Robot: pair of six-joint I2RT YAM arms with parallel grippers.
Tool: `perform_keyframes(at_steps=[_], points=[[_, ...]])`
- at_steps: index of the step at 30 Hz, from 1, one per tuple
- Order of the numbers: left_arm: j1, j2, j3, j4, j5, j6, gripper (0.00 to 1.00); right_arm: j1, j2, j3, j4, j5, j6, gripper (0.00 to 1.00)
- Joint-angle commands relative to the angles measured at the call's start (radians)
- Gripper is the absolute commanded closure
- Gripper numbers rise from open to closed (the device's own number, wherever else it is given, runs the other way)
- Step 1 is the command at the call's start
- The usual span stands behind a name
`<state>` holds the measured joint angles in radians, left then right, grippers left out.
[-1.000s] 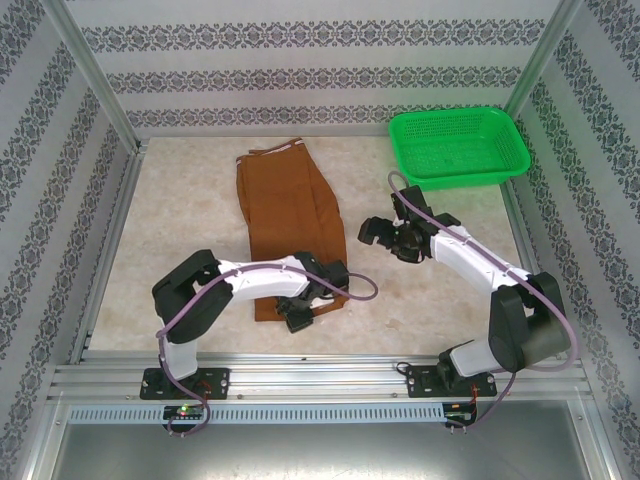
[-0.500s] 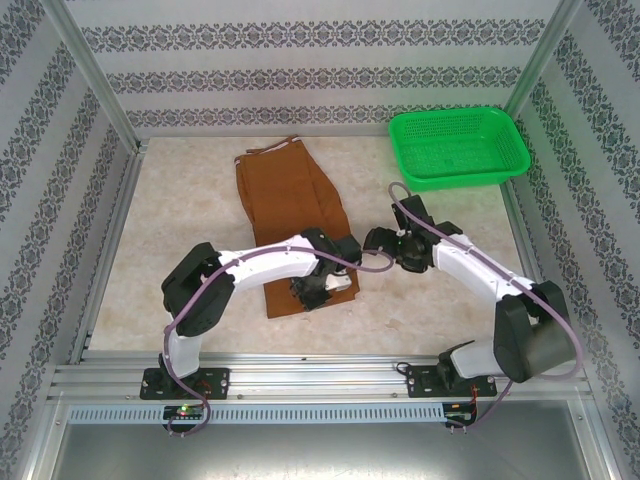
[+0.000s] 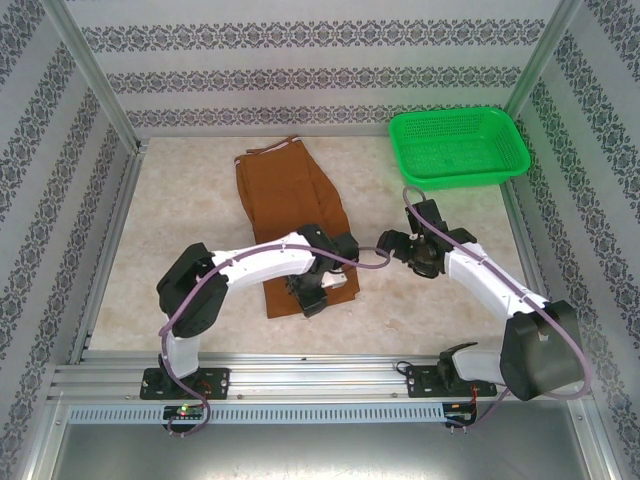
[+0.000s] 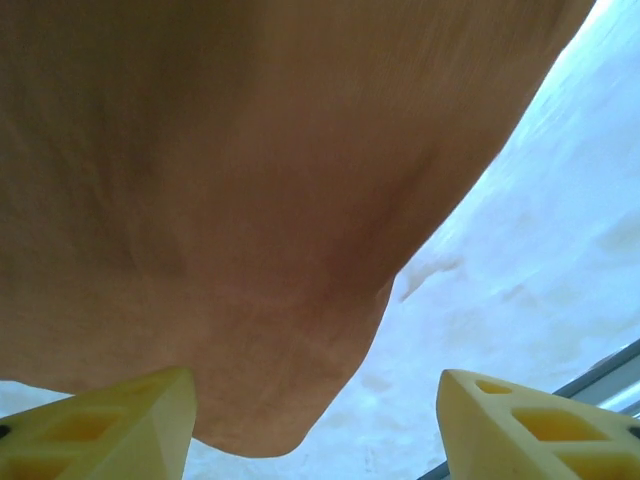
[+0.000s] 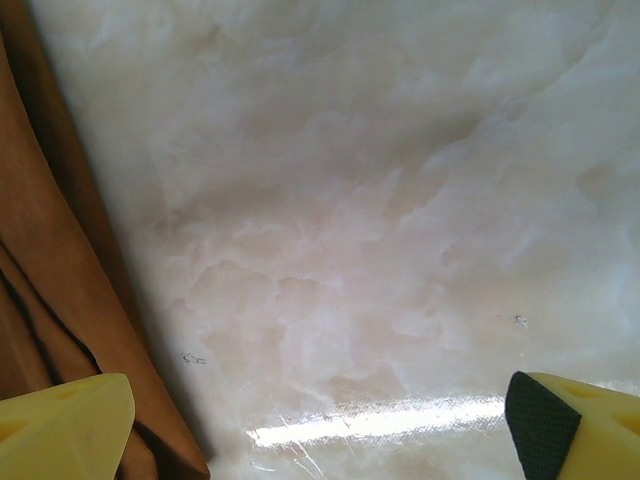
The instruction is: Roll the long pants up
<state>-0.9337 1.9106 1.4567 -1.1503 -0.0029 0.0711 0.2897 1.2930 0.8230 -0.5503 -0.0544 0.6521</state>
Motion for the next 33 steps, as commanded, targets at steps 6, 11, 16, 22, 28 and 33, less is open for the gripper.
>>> perform_keyframes(at_steps=[6,11,16,22,28,33], points=[[0.031,0.024,-0.177,0.085,-0.157,-0.082,0.2,-0.009,-0.019,-0.014,0.001,-0.028,0.012,0.04],[0.081,0.062,-0.219,0.139,-0.221,-0.09,0.21,-0.006,-0.024,-0.035,0.012,-0.031,0.03,0.04],[0.146,0.126,-0.22,0.185,-0.201,-0.078,0.33,-0.004,-0.006,-0.012,-0.01,-0.016,0.033,0.04],[0.165,0.222,-0.118,0.17,-0.094,-0.031,1.0,0.002,-0.012,-0.033,0.036,-0.009,0.059,0.04],[0.141,0.167,-0.106,0.124,0.105,-0.005,1.0,0.017,0.023,-0.018,0.019,-0.003,0.058,0.04],[0.133,0.073,-0.07,0.032,0.265,0.005,1.0,0.02,0.014,-0.019,0.011,0.0,0.052,0.04]])
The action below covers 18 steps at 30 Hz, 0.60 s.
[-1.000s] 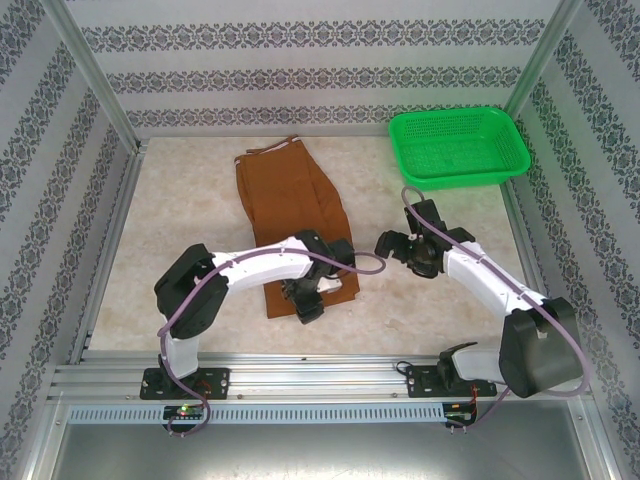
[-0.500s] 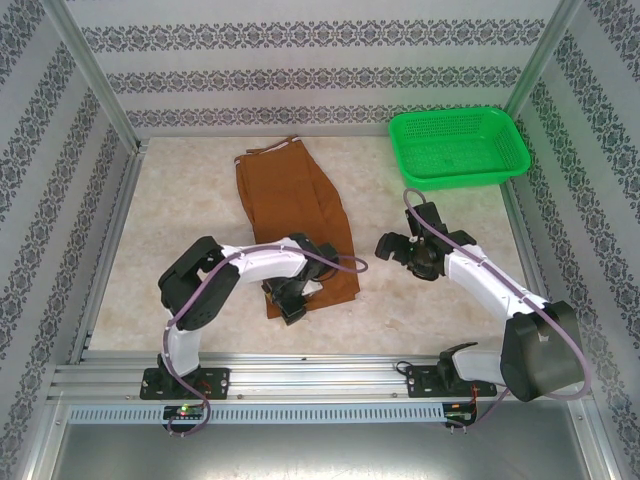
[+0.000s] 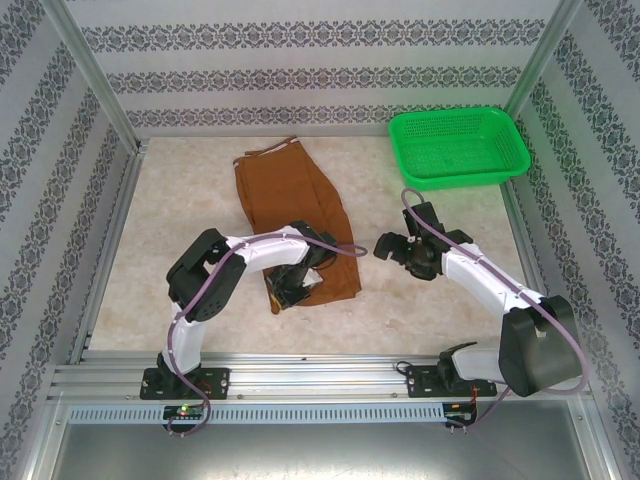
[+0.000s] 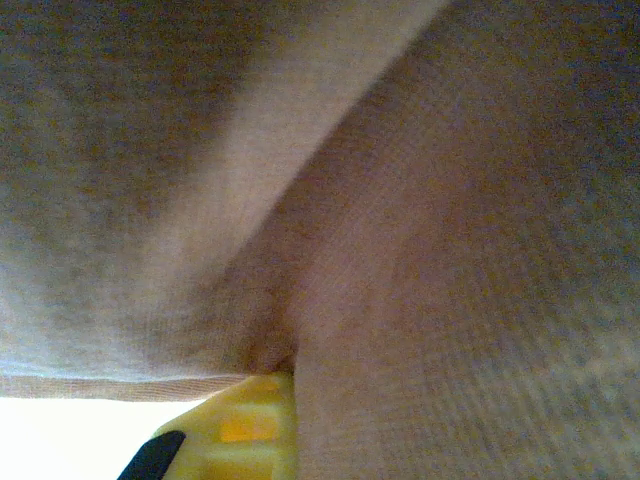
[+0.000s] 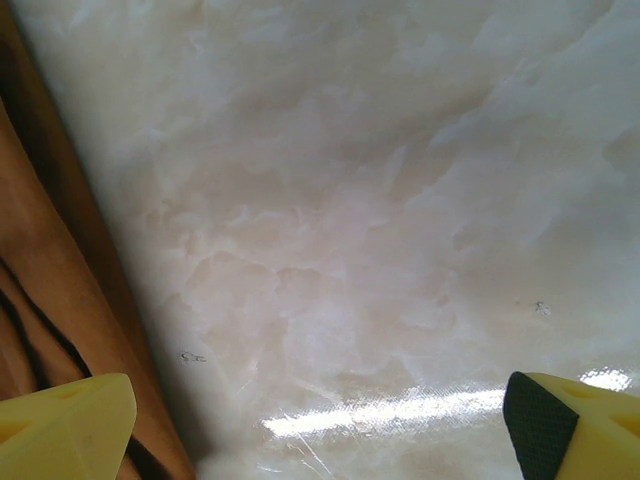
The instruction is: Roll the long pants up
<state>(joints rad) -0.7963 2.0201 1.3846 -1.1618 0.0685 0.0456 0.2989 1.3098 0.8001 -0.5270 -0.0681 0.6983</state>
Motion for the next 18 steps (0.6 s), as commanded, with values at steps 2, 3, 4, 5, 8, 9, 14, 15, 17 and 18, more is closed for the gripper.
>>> perform_keyframes(at_steps=[2,3,4,5,8,9,14,15,17,18], points=[[-0.004,-0.072,0.033,0.01,0.235,0.032,1.0,0.011,-0.006,0.01,-0.016,0.002,0.003,0.04],[-0.004,-0.09,0.055,-0.008,0.263,0.039,1.0,0.012,-0.007,0.014,-0.019,-0.002,0.003,0.04],[-0.003,-0.096,0.076,-0.028,0.287,0.044,0.99,0.015,-0.01,0.015,-0.02,-0.002,0.003,0.04],[-0.002,-0.097,0.104,-0.053,0.312,0.049,0.98,0.019,-0.014,0.016,-0.021,-0.002,0.003,0.04],[0.01,-0.078,0.18,-0.112,0.361,0.056,0.94,0.023,-0.028,0.017,-0.023,-0.002,0.013,0.04],[0.019,-0.064,0.207,-0.131,0.387,0.059,0.93,0.025,-0.036,0.016,-0.024,-0.002,0.02,0.05],[0.048,-0.009,0.264,-0.162,0.442,0.066,0.9,0.032,-0.113,0.005,-0.019,0.025,0.048,0.15],[0.048,-0.003,0.26,-0.162,0.445,0.068,0.9,0.034,-0.136,0.0,-0.018,0.045,0.05,0.16],[0.048,-0.007,0.237,-0.151,0.444,0.061,0.9,0.03,-0.164,-0.004,-0.016,0.047,0.048,0.1],[0.048,-0.014,0.224,-0.145,0.443,0.055,0.9,0.027,-0.168,0.002,-0.021,0.03,0.047,0.06]])
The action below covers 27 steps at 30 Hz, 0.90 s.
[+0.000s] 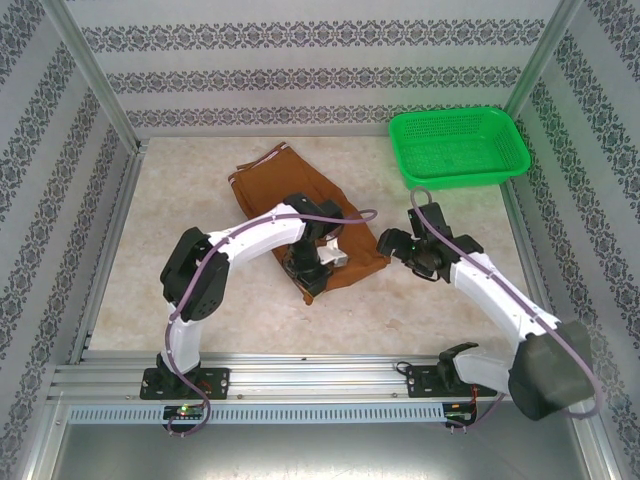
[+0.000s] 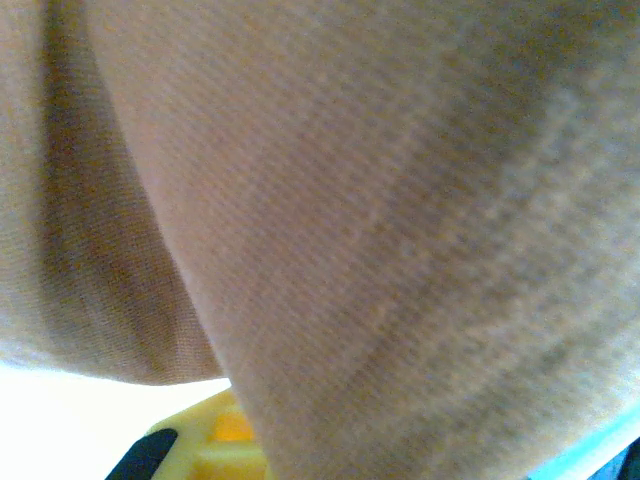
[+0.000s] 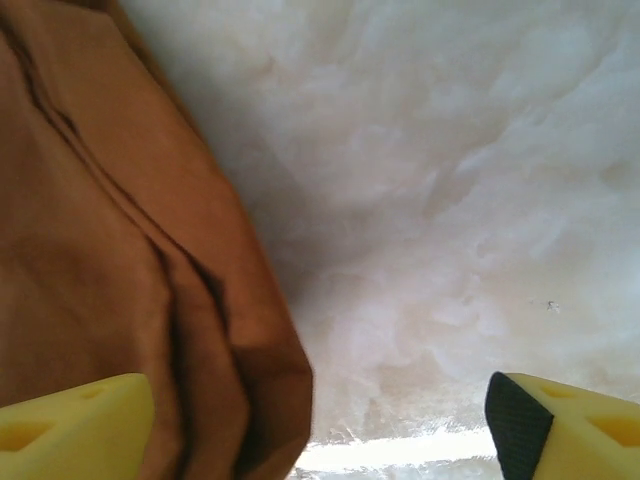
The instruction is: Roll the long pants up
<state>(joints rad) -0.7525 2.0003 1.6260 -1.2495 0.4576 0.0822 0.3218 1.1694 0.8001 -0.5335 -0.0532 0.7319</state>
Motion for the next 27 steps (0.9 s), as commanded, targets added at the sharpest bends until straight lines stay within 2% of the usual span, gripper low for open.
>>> perform_keyframes(at_steps=[1,5,10,18,19,20,21,23,26,27], points=[[0.004,0.0,-0.028,-0.054,0.055,0.016,0.91,0.005,-0.023,0.009,-0.017,-0.025,0.012,0.02],[0.004,-0.018,-0.049,-0.041,0.051,0.002,0.91,0.041,0.003,0.013,0.002,-0.143,0.054,0.02],[0.004,-0.036,-0.09,0.016,0.04,-0.038,0.93,0.129,0.03,-0.057,0.074,-0.161,0.15,0.02],[0.004,-0.071,-0.165,0.078,0.069,-0.056,0.93,0.212,0.09,-0.111,0.166,-0.165,0.264,0.05],[0.004,-0.076,-0.166,0.082,0.072,-0.058,0.93,0.217,0.103,-0.114,0.179,-0.165,0.272,0.1],[0.004,-0.078,-0.168,0.084,0.076,-0.057,0.93,0.22,0.114,-0.112,0.185,-0.165,0.272,0.2],[0.002,-0.082,-0.173,0.085,0.084,-0.052,0.92,0.22,0.124,-0.107,0.188,-0.163,0.275,0.39],[0.002,-0.088,-0.182,0.09,0.075,-0.048,0.89,0.215,0.134,-0.096,0.201,-0.168,0.275,0.98],[-0.002,-0.157,-0.209,0.153,-0.02,-0.057,0.66,0.212,0.125,-0.074,0.178,-0.137,0.27,1.0],[-0.009,-0.21,-0.239,0.211,-0.095,-0.065,0.29,0.208,0.12,-0.069,0.168,-0.128,0.268,1.0]])
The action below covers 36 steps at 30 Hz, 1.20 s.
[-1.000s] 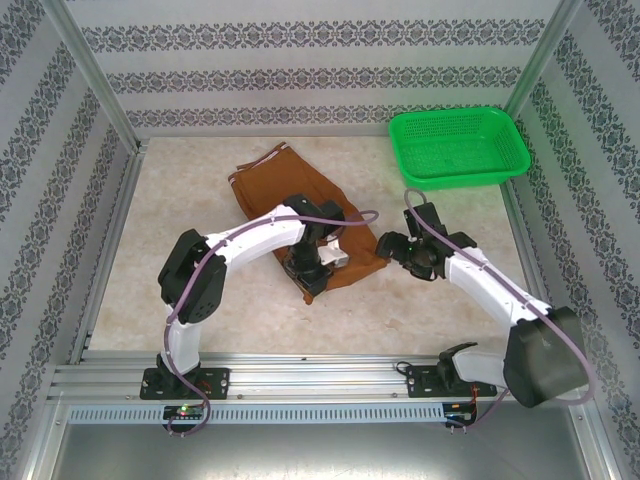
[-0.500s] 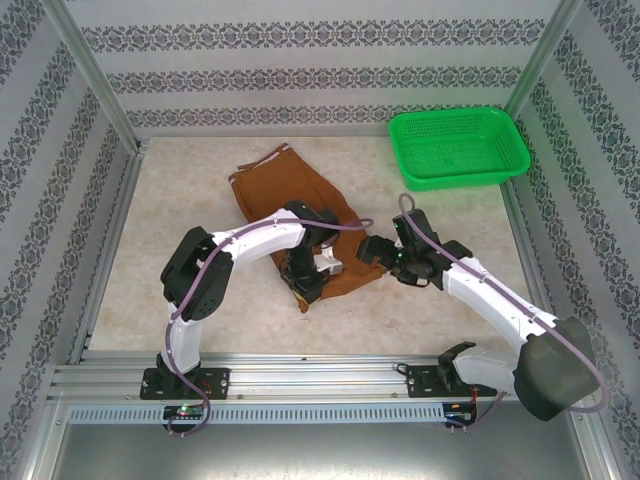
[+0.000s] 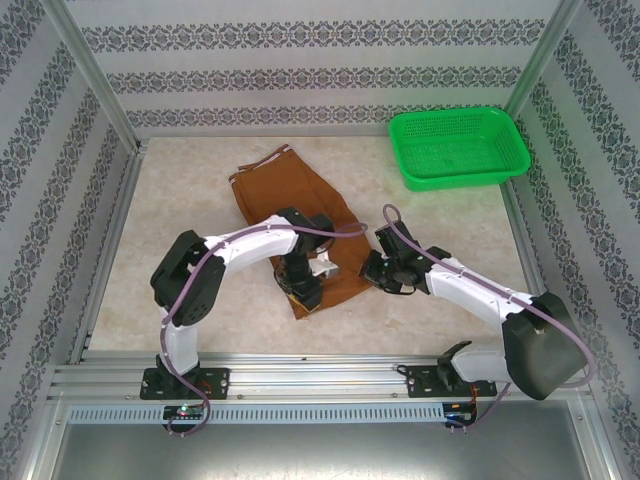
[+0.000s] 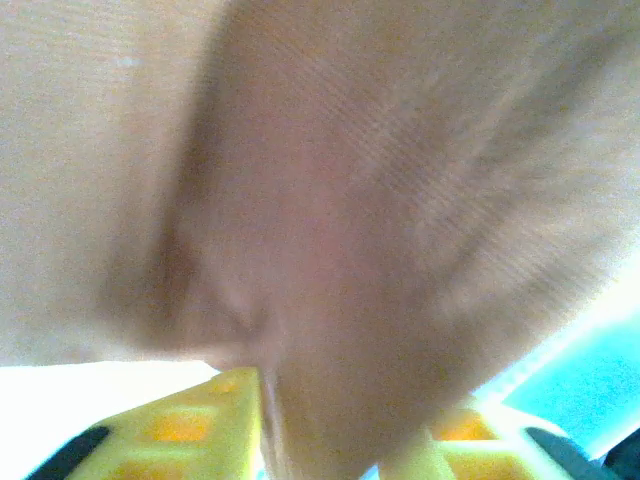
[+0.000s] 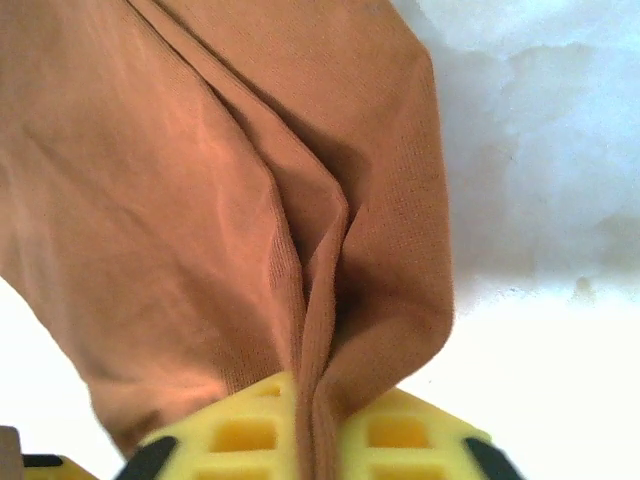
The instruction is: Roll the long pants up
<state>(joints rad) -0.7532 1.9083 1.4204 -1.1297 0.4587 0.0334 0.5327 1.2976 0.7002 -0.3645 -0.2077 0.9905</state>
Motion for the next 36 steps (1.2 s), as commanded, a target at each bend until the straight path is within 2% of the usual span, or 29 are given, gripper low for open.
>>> perform_keyframes(at_steps=[1,3,6,9,11,14,22,27,28,29,30,31,35,36], points=[[-0.02,-0.176,-0.073,0.154,-0.186,-0.021,0.0,-0.005,-0.014,0.031,-0.003,0.032,0.007,1.0],[-0.043,-0.256,-0.129,0.232,-0.304,-0.021,0.0,-0.016,-0.019,0.025,-0.004,0.033,0.005,1.0],[-0.096,-0.306,-0.188,0.303,-0.39,-0.01,0.0,-0.029,-0.017,0.014,0.002,0.021,0.004,1.0],[-0.222,-0.308,-0.233,0.386,-0.476,0.015,0.0,-0.031,-0.009,0.003,0.017,0.01,0.009,1.0],[-0.323,-0.289,-0.246,0.444,-0.592,0.018,0.0,-0.031,-0.003,-0.006,0.032,0.003,0.015,1.0],[-0.411,-0.254,-0.256,0.518,-0.708,0.027,0.0,-0.033,0.001,-0.011,0.051,-0.015,0.027,1.0],[-0.396,-0.12,-0.265,0.568,-0.858,0.013,0.0,-0.032,-0.021,-0.003,0.062,-0.037,0.037,1.0],[-0.38,-0.022,-0.259,0.557,-0.875,-0.011,0.0,-0.047,-0.056,-0.016,0.058,-0.047,0.046,1.0],[-0.373,-0.008,-0.258,0.553,-0.851,-0.007,0.11,-0.053,-0.061,-0.018,0.059,-0.052,0.046,1.0],[-0.369,-0.002,-0.258,0.552,-0.823,0.001,0.43,-0.057,-0.064,-0.018,0.056,-0.055,0.043,1.0],[-0.364,0.004,-0.253,0.551,-0.82,-0.002,0.95,-0.064,-0.065,-0.017,0.053,-0.06,0.042,1.0],[-0.364,0.002,-0.255,0.552,-0.824,0.001,1.0,-0.067,-0.066,-0.016,0.053,-0.061,0.041,1.0],[-0.361,-0.026,-0.23,0.523,-0.753,0.041,1.0,-0.087,-0.046,-0.002,0.047,-0.077,0.028,1.0],[-0.358,-0.034,-0.213,0.496,-0.705,0.049,1.0,-0.098,-0.039,-0.001,0.051,-0.085,0.028,1.0]])
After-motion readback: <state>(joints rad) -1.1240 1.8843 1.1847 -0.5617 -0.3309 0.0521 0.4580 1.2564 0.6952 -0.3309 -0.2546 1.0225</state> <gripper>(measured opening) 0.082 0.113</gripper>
